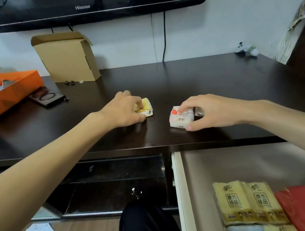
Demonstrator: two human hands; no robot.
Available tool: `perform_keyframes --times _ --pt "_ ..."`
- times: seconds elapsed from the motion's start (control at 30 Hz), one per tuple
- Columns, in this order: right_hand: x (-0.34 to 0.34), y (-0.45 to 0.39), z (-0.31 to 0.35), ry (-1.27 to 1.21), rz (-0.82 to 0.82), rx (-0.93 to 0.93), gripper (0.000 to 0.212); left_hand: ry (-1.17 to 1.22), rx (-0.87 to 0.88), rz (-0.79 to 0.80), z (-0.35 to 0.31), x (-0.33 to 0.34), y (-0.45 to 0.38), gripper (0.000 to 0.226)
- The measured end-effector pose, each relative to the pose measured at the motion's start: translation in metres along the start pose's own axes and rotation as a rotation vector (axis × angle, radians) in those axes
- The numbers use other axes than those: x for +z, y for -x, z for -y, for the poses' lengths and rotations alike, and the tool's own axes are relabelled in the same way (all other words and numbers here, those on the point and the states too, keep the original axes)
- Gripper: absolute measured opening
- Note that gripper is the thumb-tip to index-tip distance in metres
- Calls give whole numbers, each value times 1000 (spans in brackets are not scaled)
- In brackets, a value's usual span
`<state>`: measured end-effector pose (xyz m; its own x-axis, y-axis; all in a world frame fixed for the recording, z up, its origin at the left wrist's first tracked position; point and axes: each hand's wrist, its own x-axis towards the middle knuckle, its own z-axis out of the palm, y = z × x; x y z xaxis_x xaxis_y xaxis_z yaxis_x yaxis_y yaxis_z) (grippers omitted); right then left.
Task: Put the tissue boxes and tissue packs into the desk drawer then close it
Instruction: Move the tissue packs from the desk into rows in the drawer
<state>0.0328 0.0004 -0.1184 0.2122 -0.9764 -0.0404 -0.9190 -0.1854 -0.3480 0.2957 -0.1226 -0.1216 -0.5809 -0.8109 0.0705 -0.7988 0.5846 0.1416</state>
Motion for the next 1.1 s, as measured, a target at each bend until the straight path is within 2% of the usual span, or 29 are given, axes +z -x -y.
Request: perform_keyframes --times 0.17,0.4,0.67,0.83,1.1 --pt "0 9 0 -13 -57 -11 38 170 16 41 -7 -4 10 30" --pt "2 12 9 6 -48 29 45 143 23 111 -19 -6 20 32" --pt "1 25 21 32 -152 -8 35 148 52 102 -38 -12 43 30" --pt "-7 75 30 -119 -176 2 42 231 146 21 -68 -21 80 34" --pt "0 190 36 -130 -93 71 44 311 375 23 -136 -11 170 44"
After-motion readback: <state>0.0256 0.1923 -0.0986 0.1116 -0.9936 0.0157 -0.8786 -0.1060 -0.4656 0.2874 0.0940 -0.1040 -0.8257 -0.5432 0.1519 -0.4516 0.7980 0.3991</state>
